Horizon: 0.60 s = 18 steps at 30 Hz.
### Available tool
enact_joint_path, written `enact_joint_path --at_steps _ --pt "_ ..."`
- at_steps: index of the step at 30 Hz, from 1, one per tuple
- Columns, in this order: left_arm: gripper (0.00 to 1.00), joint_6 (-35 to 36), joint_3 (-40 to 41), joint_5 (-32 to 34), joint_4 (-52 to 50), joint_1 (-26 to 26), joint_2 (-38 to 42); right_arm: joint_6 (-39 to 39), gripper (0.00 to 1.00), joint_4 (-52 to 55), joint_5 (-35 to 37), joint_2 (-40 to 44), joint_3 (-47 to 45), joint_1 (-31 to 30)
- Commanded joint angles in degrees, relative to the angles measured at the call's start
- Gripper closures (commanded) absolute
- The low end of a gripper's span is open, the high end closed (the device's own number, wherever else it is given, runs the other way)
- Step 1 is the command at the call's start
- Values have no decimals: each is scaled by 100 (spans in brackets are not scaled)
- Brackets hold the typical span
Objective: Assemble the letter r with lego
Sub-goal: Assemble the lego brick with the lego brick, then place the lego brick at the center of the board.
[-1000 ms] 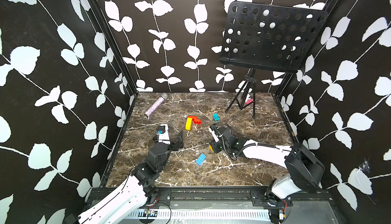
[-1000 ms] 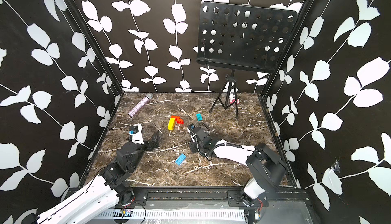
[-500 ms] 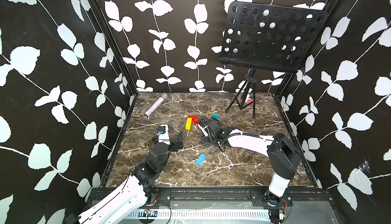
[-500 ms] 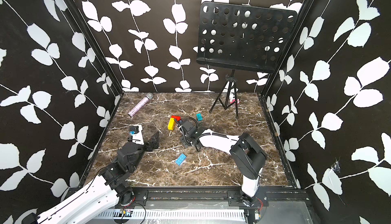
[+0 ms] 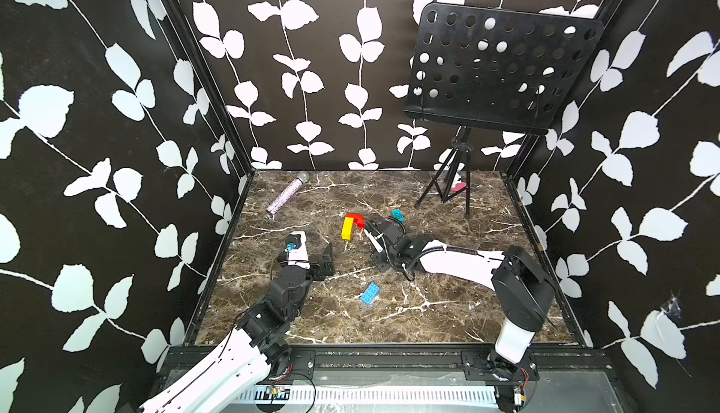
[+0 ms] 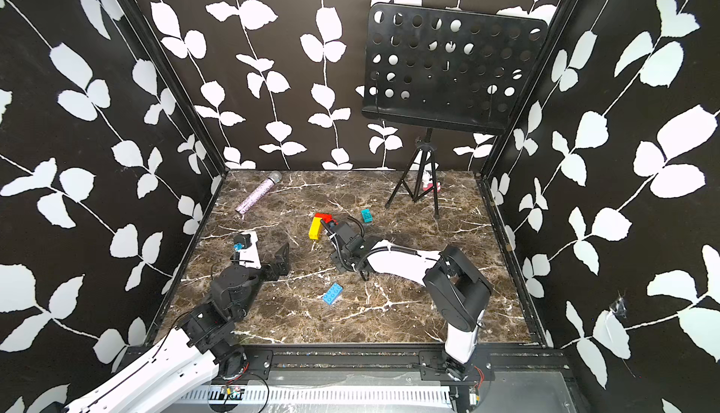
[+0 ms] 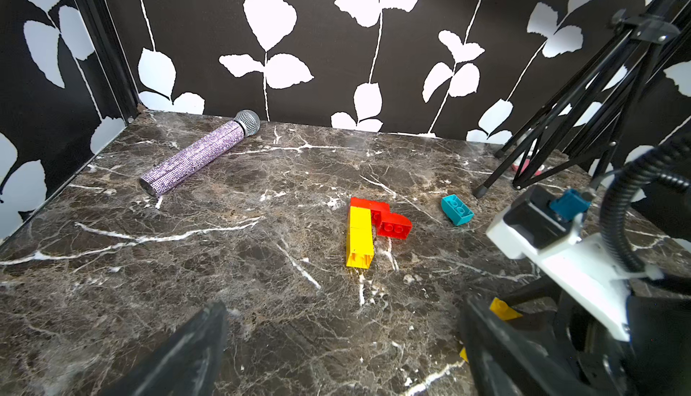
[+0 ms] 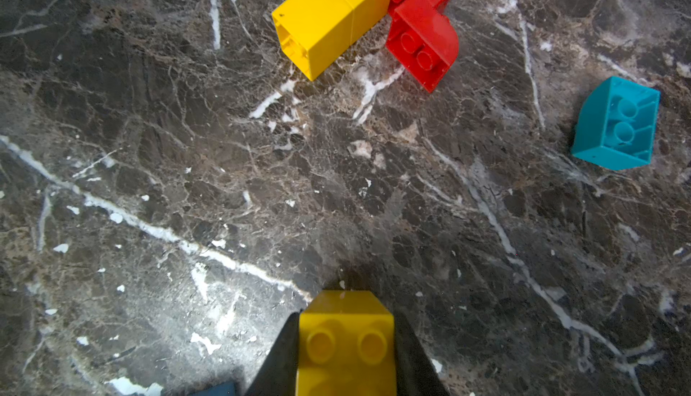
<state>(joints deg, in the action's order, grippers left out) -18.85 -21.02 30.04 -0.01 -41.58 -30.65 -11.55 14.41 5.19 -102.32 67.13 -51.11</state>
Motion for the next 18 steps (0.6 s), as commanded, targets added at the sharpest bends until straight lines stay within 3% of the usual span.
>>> enact_joint_path --at_steps 1,6,11,15,18 --pt "1 75 -202 70 -42 27 -56 -14 100 724 -110 17 -158 -11" --pt "1 98 -264 22 -16 27 -158 68 100 116 41 429 -169 -15" --pt "1 171 -342 42 -62 27 -176 220 100 -1636 -322 1001 -883 -13" --pt "1 201 -386 55 -74 27 -169 412 100 -2466 -179 1011 -1160 -4" --pt "1 204 -380 58 -28 32 -229 557 100 -2380 -208 530 -849 -4"
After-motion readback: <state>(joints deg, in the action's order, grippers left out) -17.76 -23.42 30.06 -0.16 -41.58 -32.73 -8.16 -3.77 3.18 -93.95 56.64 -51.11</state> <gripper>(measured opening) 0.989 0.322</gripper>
